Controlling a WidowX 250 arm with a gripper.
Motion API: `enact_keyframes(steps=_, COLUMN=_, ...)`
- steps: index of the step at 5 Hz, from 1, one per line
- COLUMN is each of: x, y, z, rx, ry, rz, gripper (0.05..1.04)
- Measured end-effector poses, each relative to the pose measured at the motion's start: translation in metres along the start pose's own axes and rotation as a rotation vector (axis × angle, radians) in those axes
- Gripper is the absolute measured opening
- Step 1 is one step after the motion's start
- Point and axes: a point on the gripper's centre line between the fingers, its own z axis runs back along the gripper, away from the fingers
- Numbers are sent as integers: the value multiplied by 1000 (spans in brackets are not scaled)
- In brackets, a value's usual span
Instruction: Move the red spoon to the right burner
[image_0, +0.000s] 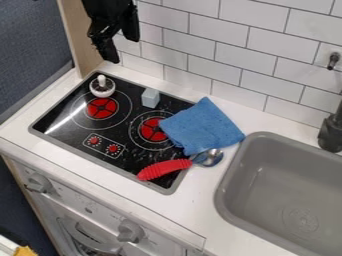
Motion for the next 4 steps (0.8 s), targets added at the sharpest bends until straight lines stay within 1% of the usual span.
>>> enact_keyframes(steps=1, x=-3, y=8, z=-17, rx=51, ry=19, rz=-2, gripper=999)
enact_keyframes(steps=2, x=-17, y=11, z=-18, rx=122, ry=-10, rz=-116, gripper=999)
enact_keyframes(steps=3, x=-41, y=13, z=0, rx=88, ry=-33, rz=-282, gripper=999)
enact_keyframes(steps=4, x=-54, y=26, z=4, rx=103, ry=29, rz=-513, gripper=999)
